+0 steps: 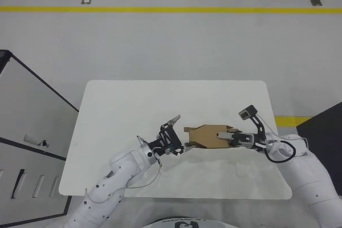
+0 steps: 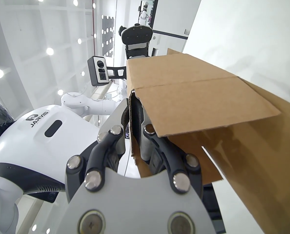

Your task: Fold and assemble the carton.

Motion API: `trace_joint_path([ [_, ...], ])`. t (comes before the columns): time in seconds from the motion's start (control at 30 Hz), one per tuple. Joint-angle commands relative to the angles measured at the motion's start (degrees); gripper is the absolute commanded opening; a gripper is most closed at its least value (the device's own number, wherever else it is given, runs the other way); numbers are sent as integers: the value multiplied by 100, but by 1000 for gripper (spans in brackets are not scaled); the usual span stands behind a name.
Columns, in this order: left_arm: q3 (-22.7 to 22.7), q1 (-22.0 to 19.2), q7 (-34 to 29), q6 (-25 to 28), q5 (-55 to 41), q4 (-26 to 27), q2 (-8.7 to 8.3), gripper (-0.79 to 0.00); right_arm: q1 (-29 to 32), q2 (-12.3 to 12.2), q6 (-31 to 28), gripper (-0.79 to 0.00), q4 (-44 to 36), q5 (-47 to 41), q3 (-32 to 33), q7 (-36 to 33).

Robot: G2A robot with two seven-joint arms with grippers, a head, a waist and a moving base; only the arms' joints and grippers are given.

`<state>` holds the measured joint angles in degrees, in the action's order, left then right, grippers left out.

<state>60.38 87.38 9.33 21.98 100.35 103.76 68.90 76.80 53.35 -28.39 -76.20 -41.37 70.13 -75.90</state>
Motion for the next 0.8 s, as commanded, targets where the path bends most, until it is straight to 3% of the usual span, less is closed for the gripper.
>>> trace_joint_path([
  [0.0,-2,-1,-1,-6,-15,1,2,0,17,4,32,-785,-42,71,-7,122],
  [0.4,51,1,-60,-241,86,187,-18,-9,184,-15,-20,-785,-295,295,92,21],
  [0.63,56,-19,-60,-325,142,221,-25,-132,259,-30,0,-785,-385,333,152,2],
  [0.77,82,-12,-87,-378,159,267,-31,-92,279,-44,53,-785,-447,429,156,-52],
])
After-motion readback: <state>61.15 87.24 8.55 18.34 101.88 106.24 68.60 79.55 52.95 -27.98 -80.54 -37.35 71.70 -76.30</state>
